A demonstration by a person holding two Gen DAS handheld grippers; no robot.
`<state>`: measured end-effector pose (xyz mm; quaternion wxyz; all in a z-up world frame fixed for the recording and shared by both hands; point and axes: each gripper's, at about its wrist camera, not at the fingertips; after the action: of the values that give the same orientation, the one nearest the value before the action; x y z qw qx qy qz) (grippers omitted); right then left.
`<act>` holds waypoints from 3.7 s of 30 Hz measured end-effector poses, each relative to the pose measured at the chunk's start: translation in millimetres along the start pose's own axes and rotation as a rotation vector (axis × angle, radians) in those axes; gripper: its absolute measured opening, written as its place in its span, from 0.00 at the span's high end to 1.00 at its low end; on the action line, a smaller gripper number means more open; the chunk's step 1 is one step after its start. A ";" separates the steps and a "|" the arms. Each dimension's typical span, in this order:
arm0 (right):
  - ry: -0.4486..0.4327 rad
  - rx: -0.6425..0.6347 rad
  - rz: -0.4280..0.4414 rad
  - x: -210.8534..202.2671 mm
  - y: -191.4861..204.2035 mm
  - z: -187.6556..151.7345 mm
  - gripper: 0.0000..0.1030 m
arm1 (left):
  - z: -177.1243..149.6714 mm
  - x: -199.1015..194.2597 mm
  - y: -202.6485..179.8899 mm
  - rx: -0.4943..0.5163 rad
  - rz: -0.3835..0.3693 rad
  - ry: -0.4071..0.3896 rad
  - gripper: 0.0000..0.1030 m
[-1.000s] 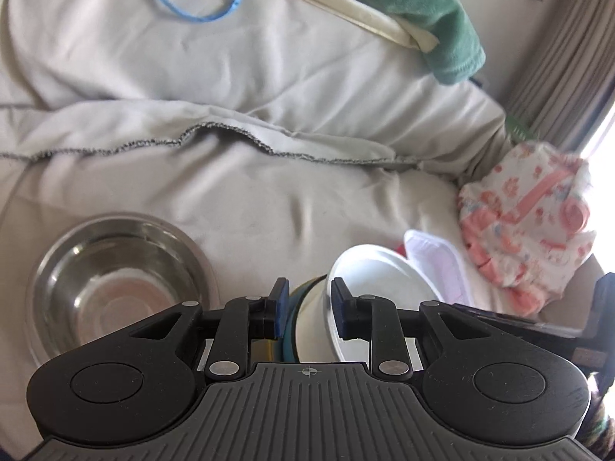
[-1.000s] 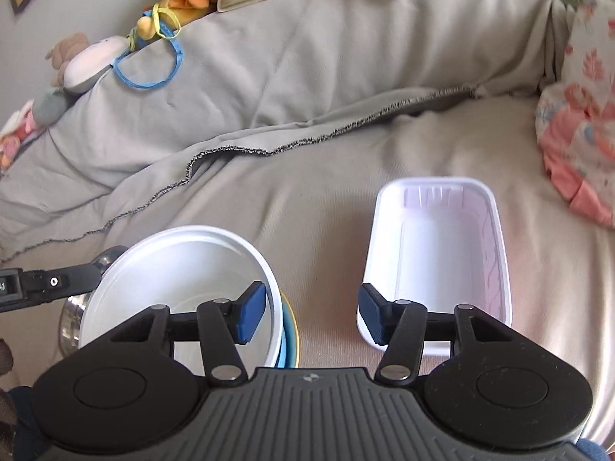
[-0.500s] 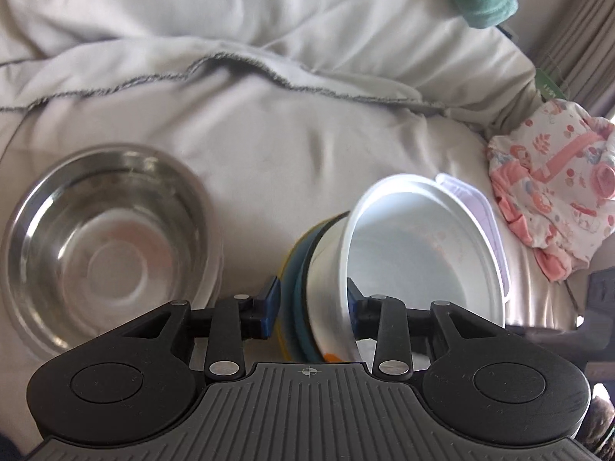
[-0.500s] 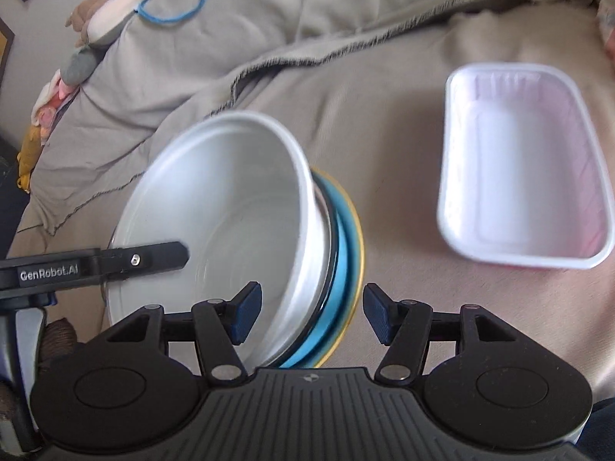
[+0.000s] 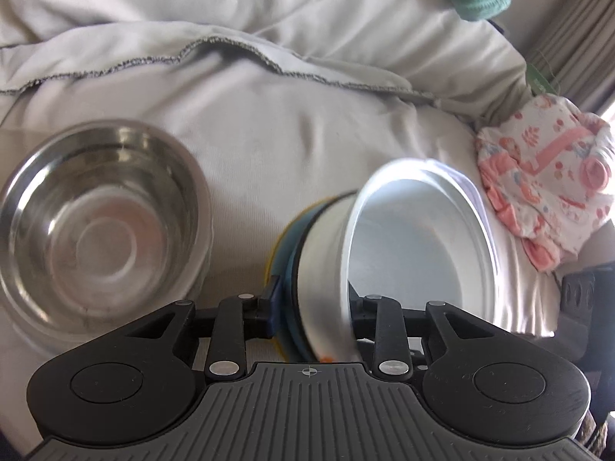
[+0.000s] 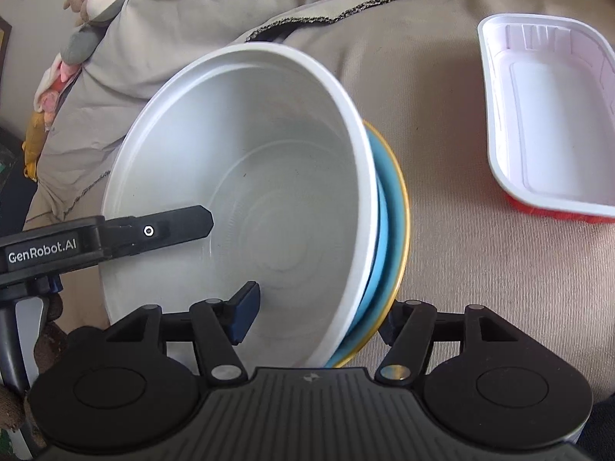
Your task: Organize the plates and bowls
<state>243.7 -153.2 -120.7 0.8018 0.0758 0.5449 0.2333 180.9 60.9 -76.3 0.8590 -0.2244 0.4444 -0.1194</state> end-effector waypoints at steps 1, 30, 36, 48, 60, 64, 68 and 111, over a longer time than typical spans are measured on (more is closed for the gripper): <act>0.008 -0.007 0.001 -1.4 1.3 -3.2 0.39 | -5.2 -3.4 0.6 -0.010 -0.015 0.003 0.64; -0.051 0.066 -0.036 -21.3 -27.6 7.4 0.56 | -7.5 23.0 14.7 -0.135 -0.034 0.049 0.60; -0.001 0.100 0.041 -6.4 -29.5 1.1 0.51 | -9.8 34.6 8.8 -0.092 -0.004 0.089 0.55; 0.001 0.105 0.018 -8.2 -14.0 -0.8 0.46 | -15.7 16.4 17.9 -0.150 -0.005 0.101 0.55; -0.010 0.046 -0.030 -9.3 -7.8 0.2 0.41 | -10.3 16.6 3.3 -0.079 -0.016 0.125 0.38; 0.001 0.014 -0.038 -6.0 -0.7 1.2 0.41 | -8.3 23.9 3.5 -0.076 0.004 0.134 0.35; 0.025 0.037 -0.003 -2.1 -6.1 3.1 0.42 | -8.4 25.1 1.8 -0.054 0.010 0.133 0.35; -0.047 -0.099 -0.076 -65.3 69.2 35.4 0.44 | 20.3 -61.0 19.3 -0.074 -0.107 -0.062 0.35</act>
<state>236.4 -117.4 -26.0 0.8254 0.0206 0.5163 0.2275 162.4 108.1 -32.2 0.8559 -0.2832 0.4089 -0.1416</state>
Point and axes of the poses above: each gripper's, at about its wrist camera, not at the fingertips, and x roughly the way its jaws point, y to its left, z to its top, and after that the axes turned 9 degrees about -z, right-handed
